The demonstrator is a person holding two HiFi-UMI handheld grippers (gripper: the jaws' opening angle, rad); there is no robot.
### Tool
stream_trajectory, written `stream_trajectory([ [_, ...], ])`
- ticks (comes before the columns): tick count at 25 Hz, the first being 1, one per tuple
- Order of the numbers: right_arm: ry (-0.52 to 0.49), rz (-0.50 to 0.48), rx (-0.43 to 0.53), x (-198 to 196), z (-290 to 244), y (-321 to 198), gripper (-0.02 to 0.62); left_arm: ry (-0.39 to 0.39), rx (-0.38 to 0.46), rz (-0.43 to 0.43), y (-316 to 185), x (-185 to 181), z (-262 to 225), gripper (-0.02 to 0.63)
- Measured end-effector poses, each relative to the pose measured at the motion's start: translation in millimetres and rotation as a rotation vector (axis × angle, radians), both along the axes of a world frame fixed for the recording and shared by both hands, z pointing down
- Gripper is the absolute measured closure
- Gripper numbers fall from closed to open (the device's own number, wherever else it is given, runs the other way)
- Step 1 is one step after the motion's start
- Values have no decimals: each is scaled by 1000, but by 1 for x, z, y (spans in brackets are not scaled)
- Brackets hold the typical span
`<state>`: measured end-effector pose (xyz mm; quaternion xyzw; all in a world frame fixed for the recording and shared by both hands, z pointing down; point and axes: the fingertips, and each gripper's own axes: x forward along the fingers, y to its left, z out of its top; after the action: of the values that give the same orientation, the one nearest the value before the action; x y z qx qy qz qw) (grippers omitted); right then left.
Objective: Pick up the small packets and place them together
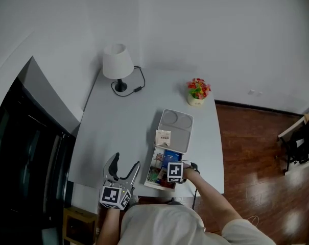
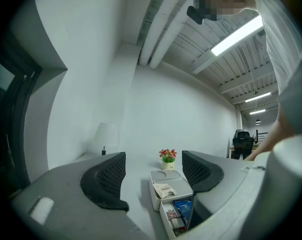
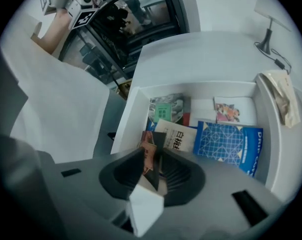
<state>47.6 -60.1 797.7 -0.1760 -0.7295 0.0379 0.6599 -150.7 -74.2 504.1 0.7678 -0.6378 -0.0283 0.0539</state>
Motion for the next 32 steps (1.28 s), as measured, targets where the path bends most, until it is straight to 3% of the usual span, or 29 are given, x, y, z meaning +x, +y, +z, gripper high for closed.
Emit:
stream_trajectory([
  [1, -2, -11, -4, 1, -1, 1, 553, 1, 0, -6, 1, -2, 0, 259],
  [4, -32, -3, -33, 1, -10, 3, 591, 6, -1, -19, 3, -8, 0, 261],
  [10, -146, 59, -60, -6, -58, -6, 591, 12, 1, -9, -1, -6, 3, 259],
  [17, -243, 100, 120, -3, -130, -47, 591, 6, 12, 35, -20, 7, -2, 259],
  [21, -238, 145, 220, 12, -149, -84, 592, 5, 16, 54, -29, 12, -4, 261],
  [25, -251, 203, 203, 18, -150, -120, 592, 2, 14, 64, -38, 15, -2, 259],
  [32, -145, 187, 147, 20, -120, -159, 592, -7, 12, 46, -46, 9, -7, 259],
])
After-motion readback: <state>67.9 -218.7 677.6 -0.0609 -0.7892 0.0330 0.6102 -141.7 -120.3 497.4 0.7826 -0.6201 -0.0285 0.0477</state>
